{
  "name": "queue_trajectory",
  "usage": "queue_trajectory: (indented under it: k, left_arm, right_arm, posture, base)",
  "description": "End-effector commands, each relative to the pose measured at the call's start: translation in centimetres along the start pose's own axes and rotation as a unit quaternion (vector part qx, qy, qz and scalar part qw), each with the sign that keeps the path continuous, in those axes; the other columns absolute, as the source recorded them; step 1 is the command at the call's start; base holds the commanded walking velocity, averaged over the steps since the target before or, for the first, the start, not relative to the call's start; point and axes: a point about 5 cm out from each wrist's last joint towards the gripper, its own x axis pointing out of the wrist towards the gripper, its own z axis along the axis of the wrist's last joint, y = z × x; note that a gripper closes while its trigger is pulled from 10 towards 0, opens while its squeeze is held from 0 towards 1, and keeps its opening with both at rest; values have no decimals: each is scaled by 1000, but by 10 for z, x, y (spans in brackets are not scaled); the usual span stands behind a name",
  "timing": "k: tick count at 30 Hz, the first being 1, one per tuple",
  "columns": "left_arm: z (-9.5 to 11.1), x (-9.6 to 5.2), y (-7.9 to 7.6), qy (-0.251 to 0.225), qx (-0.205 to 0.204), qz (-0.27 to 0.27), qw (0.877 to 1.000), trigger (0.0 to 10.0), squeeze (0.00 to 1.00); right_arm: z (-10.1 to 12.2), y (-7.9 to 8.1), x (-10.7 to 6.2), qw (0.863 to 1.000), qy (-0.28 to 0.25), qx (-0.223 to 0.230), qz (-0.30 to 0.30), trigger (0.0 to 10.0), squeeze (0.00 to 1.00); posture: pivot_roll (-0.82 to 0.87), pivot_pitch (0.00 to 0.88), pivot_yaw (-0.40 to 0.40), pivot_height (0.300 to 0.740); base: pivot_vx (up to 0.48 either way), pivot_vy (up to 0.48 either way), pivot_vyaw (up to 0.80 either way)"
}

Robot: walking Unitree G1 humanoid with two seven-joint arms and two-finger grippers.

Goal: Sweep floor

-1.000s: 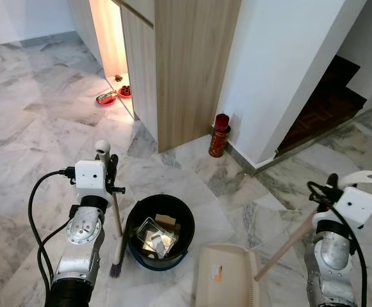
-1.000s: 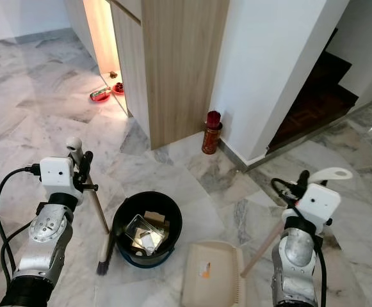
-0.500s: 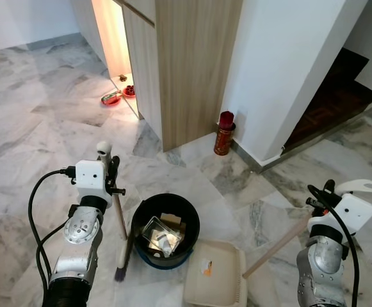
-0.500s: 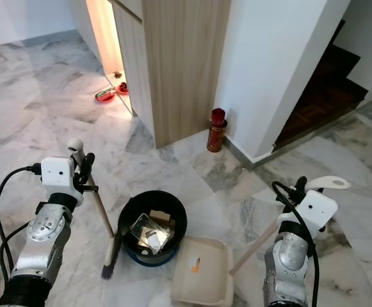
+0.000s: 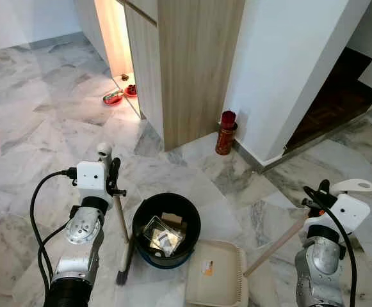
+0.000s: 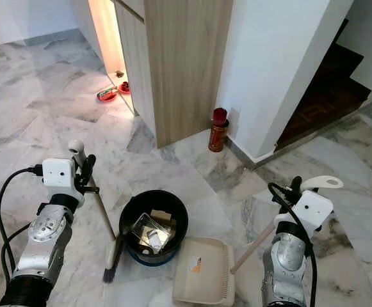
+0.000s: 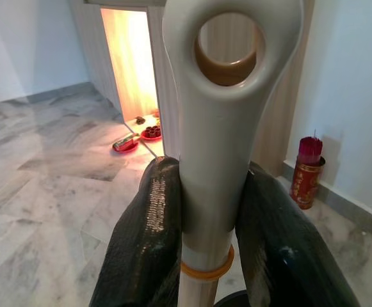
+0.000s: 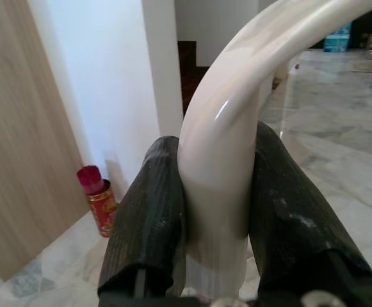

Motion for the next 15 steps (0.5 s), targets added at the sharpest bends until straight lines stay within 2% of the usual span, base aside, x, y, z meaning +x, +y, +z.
queue_trajectory:
  k: [1, 4, 15]
  left_arm:
    - [6, 0, -5, -15, -7, -13, 1000, 10000, 0]
    - [5, -1, -6, -14, -8, -13, 1000, 10000, 0]
    - [5, 1, -9, -15, -9, -20, 1000, 10000, 0]
  right_arm:
    - [4, 6, 2, 1000, -14, 14, 10, 10000, 0]
    - [3, 6, 1, 1000, -15, 14, 10, 10000, 0]
    - [6, 7, 2, 1000, -21, 14, 17, 10000, 0]
  posture:
    - [228, 74, -36, 740]
    - [225, 65, -37, 740]
    - [217, 56, -31, 740]
  base:
    - [0, 0, 0]
    - [0, 0, 0]
    - [-268, 0, 0]
